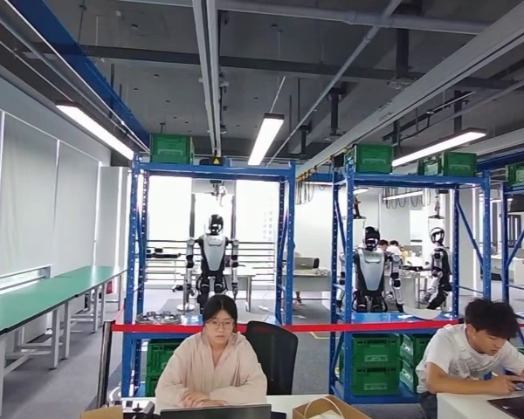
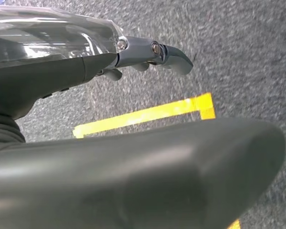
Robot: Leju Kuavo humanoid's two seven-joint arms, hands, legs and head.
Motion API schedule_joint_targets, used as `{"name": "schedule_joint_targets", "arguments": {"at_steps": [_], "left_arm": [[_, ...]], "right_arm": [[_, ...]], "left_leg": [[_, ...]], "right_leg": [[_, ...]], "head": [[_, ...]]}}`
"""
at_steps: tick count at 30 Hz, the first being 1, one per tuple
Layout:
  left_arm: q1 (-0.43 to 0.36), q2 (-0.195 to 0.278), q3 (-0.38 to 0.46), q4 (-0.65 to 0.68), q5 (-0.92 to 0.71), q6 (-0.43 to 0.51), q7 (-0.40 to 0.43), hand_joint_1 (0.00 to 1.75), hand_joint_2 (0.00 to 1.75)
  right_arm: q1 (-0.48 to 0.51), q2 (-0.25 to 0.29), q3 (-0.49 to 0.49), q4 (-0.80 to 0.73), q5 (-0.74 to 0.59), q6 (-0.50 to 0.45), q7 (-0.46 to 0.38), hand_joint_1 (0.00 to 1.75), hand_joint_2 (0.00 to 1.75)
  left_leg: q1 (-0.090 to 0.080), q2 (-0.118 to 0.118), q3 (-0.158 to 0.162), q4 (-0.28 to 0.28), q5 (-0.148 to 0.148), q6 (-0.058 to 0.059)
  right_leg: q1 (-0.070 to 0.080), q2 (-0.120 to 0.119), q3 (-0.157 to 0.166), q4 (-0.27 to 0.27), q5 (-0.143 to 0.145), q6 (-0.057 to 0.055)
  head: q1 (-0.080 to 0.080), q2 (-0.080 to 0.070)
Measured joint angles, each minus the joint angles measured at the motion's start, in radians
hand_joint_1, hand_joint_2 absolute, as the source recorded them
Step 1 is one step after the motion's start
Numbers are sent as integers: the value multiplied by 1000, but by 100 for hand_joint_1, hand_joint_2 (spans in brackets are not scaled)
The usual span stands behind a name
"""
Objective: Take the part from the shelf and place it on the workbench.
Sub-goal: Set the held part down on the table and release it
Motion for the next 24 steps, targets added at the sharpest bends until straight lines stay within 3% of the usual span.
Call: {"name": "schedule_joint_targets", "arguments": {"at_steps": [2, 4, 6, 7, 8, 10, 11, 16, 18, 20, 21, 22, 23, 24], "left_arm": [[1, -2, 0, 0, 0, 0, -1, 0, 175], [2, -3, 0, 0, 0, 0, -1, 0, 175], [4, -3, 0, 0, 1, 0, -1, 0, 175], [6, -3, 0, 0, 1, 0, -1, 0, 175], [7, -3, 0, 0, 1, 0, -1, 0, 175], [6, -3, 0, 1, 1, 0, -1, 0, 175], [3, -4, 0, 1, 1, 0, -1, 0, 175], [0, -8, -1, 4, 2, -1, -3, 0, 175], [-2, -9, -1, 4, 2, -1, -4, 0, 175], [-3, -9, -2, 4, 3, 0, -5, 0, 175], [-2, -9, -2, 4, 3, 0, -5, 0, 175], [-2, -9, -2, 4, 3, 0, -5, 0, 175], [-1, -9, -2, 4, 3, 0, -5, 0, 175], [-1, -9, -2, 4, 3, 0, -5, 0, 175]], "right_arm": [[-7, 15, 11, 22, 0, 8, -10, 175, 175], [-10, 27, 16, 46, 0, 11, -22, 175, 175], [-9, 32, 19, 72, 0, 12, -32, 175, 175], [-9, 35, 21, 85, 0, 12, -38, 175, 175], [-8, 36, 21, 97, -1, 12, -44, 175, 175], [-9, 39, 20, 117, -5, 14, -56, 175, 175], [-9, 40, 17, 127, -8, 17, -61, 175, 175], [-9, 42, -19, 184, -29, 25, -73, 175, 175], [-10, 42, -41, 199, -37, 27, -71, 175, 175], [-10, 42, -66, 215, -42, 29, -66, 175, 175], [-9, 41, -79, 222, -43, 29, -63, 175, 175], [-10, 40, -91, 227, -43, 29, -62, 175, 175], [-10, 40, -103, 230, -43, 30, -60, 175, 175], [-11, 39, -116, 233, -42, 30, -58, 131, 131]], "left_leg": [[-1, 1, -17, 41, -32, -4], [-1, 2, -68, 152, -89, -4], [-1, 2, -111, 240, -114, -7], [0, 2, -111, 237, -101, -9], [2, 3, -94, 200, -73, -12], [5, 4, -37, 81, -14, -17], [5, 4, -16, 38, 0, -15], [0, 3, -3, 11, 0, 11], [1, 4, -1, 9, 2, 19], [-1, 4, -1, 9, 1, 23], [-2, 4, -1, 9, 1, 24], [-3, 3, 1, 9, 1, 24], [-4, 2, 2, 9, 1, 24], [-4, 1, 4, 9, 1, 24]], "right_leg": [[-3, -2, 10, -19, 9, -11], [-3, -3, 13, -23, 11, -17], [-1, -4, 13, -22, 10, -18], [-1, -3, 13, -21, 9, -18], [-2, -2, 13, -19, 7, -16], [-1, 0, 10, -6, -1, -6], [0, 1, 6, 2, -5, 0], [-3, 0, -3, 26, -23, 17], [-7, -1, -36, 106, -72, 27], [-10, -1, -95, 237, -128, 33], [-11, -1, -116, 281, -139, 33], [-11, -1, -121, 290, -132, 32], [-10, -1, -106, 259, -108, 29], [-9, -1, -76, 195, -73, 24]], "head": [[0, 0], [0, 0], [0, 0], [0, 0], [0, 0], [0, 0], [0, 0], [0, 0], [0, 0], [0, 0], [0, 0], [0, 0], [0, 0], [0, 0]]}}
